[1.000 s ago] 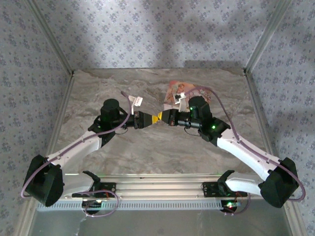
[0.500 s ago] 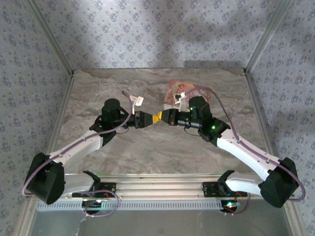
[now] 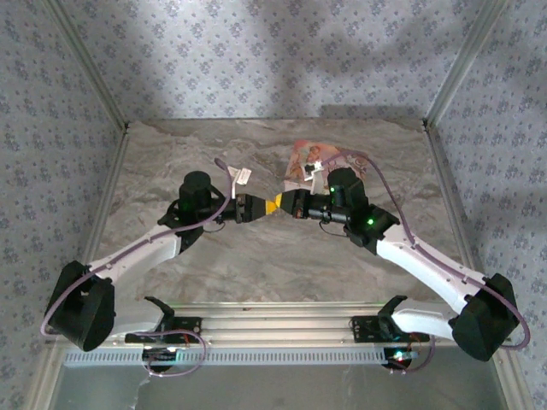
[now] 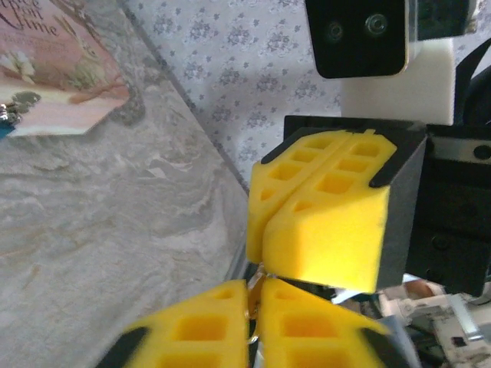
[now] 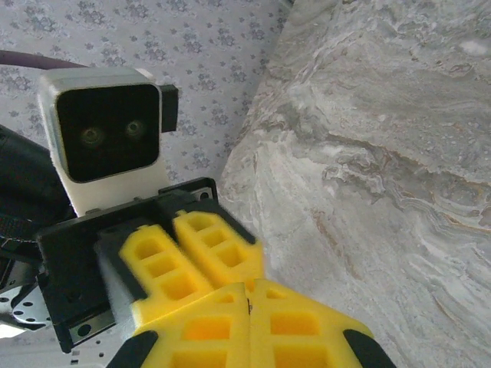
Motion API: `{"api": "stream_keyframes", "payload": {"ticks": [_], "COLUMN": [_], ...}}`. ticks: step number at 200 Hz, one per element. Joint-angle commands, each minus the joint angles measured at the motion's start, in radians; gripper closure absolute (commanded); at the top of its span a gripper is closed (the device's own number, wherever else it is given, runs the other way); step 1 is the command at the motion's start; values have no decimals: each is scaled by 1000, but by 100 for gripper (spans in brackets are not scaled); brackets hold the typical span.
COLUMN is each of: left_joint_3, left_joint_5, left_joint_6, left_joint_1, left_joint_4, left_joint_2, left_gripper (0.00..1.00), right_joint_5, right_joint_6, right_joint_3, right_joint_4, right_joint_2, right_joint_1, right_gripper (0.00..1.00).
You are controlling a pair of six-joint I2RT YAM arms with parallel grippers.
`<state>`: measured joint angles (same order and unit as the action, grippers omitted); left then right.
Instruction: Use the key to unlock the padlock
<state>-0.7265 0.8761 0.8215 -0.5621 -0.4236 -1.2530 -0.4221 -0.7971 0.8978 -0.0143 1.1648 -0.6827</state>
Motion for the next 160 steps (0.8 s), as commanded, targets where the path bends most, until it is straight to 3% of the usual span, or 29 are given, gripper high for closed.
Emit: {"api": "stream_keyframes", "payload": {"ticks": [1, 19, 41, 60, 78, 103, 160], "left_joint_3": [3, 7, 23, 39, 49, 52, 47], "left_joint_5": [17, 10, 6, 5, 6, 12, 62], "left_joint_6": [-3, 7, 42, 61, 68, 79, 121], "left_joint_1": [-7, -4, 6, 21, 27, 28, 28], "left_joint_4": [-43, -49, -81, -100, -110, -126, -206], "left_joint_2": [-4, -2, 0, 3, 6, 7, 0], "left_gripper": [100, 100, 100, 100, 100, 100, 100], "right_joint_5": [0, 3, 16, 35, 39, 24, -33], "right_joint_6": [-13, -19, -27, -46, -76, -108, -134], "right_joint_3": [-3, -4, -7, -27, -58, -91, -126], "right_joint_4": [-26, -28, -29, -48, -88, -124, -247], "right_joint_2": [-12, -13, -28, -60, -90, -105, -70], "right_joint_1": [-9, -8, -7, 8, 28, 47, 50], "right_gripper": [100, 96, 80, 60, 50, 51, 72]}}
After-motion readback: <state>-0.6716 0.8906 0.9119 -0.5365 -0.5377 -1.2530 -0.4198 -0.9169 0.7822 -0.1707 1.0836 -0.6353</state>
